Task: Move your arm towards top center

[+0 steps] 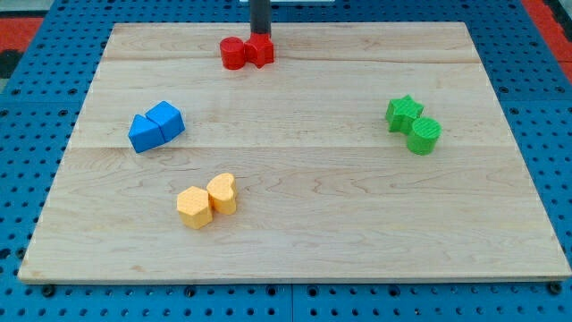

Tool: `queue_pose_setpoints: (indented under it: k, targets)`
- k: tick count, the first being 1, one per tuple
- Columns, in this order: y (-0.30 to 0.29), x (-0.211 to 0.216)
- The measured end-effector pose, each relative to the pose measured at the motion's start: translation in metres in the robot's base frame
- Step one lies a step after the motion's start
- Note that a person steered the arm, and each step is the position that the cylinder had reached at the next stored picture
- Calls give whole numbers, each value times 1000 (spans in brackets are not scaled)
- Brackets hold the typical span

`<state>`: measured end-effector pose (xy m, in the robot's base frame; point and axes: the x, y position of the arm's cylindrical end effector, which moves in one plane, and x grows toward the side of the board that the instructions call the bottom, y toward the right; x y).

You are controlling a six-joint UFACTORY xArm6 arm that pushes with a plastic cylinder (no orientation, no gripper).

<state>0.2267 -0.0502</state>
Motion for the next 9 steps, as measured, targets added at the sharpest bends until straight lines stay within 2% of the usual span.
queue_pose_setpoints:
  k: [1, 2, 3, 4, 6, 7, 9]
  targets:
    - [-5, 21]
    - [8, 8]
    - [79, 11]
    - [160, 42]
    - [278, 73]
    - [285, 100]
    - [283, 100]
